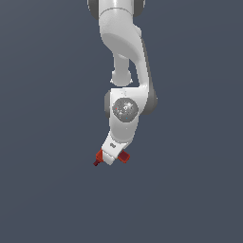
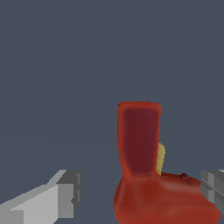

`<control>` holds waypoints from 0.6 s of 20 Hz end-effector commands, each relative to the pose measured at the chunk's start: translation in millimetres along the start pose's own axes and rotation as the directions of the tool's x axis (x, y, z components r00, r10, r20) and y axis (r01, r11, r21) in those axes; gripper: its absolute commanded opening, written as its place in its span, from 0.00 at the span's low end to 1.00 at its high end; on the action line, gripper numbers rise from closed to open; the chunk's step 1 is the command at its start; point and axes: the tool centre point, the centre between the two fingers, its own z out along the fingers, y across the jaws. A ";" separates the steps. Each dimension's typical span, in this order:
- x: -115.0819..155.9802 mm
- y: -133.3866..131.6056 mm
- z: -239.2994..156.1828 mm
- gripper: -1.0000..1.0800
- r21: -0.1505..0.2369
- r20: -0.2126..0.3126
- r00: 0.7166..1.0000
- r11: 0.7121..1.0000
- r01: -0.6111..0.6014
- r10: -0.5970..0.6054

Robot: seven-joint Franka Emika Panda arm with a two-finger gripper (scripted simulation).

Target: Pick up the object and move it to a goal position.

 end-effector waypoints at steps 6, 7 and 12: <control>-0.6 8.8 18.5 1.00 0.016 0.017 0.982 0.982 0.190 -0.191; -0.7 9.7 20.4 1.00 0.018 0.018 0.977 0.978 0.210 -0.210; -1.3 13.3 28.3 1.00 0.027 0.022 0.958 0.958 0.286 -0.287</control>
